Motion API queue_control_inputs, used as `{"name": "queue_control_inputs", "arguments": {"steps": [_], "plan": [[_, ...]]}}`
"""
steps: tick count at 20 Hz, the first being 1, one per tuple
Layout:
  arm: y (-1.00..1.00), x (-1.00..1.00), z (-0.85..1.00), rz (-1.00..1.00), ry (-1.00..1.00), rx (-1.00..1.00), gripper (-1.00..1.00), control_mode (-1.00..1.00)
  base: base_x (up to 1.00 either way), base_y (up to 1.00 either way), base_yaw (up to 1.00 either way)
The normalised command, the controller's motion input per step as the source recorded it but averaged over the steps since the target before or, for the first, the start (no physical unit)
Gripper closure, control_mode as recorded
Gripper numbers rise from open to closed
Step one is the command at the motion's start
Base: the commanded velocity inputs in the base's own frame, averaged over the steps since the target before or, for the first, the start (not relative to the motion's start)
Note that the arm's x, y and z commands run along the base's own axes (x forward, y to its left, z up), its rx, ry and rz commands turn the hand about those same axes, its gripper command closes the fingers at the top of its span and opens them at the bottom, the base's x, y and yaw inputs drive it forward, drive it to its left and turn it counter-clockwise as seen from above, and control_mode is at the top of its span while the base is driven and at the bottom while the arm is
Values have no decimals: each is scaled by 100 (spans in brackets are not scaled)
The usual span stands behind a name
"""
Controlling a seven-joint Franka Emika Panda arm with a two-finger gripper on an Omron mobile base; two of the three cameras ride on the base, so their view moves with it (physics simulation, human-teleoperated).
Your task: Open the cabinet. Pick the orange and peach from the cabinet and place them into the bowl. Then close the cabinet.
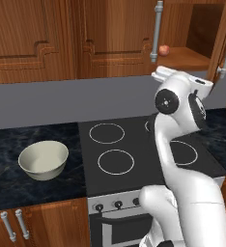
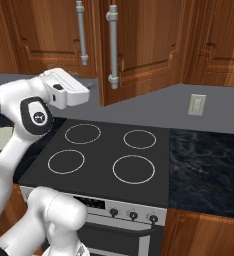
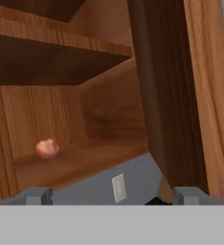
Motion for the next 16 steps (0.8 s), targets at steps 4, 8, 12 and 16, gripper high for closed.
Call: {"name": "queue_control_inputs", "arguments": {"steps": [4, 8, 12, 16], "plan": [[-33, 80, 0, -29, 5, 0, -100, -100, 0, 0, 0], [-57, 25, 0, -45, 1, 1, -100, -100, 0, 0, 0], [-76, 3, -1, -52, 1, 3, -100, -100, 0, 0, 0], [-96, 10, -9, -51, 0, 0, -100, -100, 0, 0, 0]]}}
